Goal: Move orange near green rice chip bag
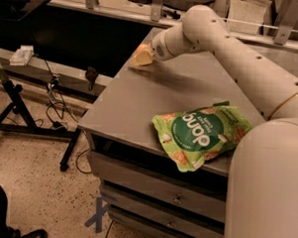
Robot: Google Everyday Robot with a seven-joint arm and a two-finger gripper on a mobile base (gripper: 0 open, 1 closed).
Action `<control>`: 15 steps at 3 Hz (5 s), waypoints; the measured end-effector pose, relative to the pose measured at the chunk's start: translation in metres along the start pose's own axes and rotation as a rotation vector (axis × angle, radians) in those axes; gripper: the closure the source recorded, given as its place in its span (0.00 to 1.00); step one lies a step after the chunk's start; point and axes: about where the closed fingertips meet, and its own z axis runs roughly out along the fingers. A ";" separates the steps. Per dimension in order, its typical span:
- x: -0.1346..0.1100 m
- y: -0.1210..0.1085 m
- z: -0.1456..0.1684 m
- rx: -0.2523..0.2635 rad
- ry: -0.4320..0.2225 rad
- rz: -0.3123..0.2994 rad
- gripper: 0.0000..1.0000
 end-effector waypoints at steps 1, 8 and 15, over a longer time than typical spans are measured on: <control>0.000 -0.006 -0.002 0.018 -0.001 -0.005 0.62; 0.099 0.087 -0.184 -0.042 0.543 0.064 0.84; 0.126 0.109 -0.200 0.035 0.620 0.165 0.00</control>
Offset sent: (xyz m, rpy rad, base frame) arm 0.0027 -0.0484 0.0419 -0.0435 -0.0617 -0.0011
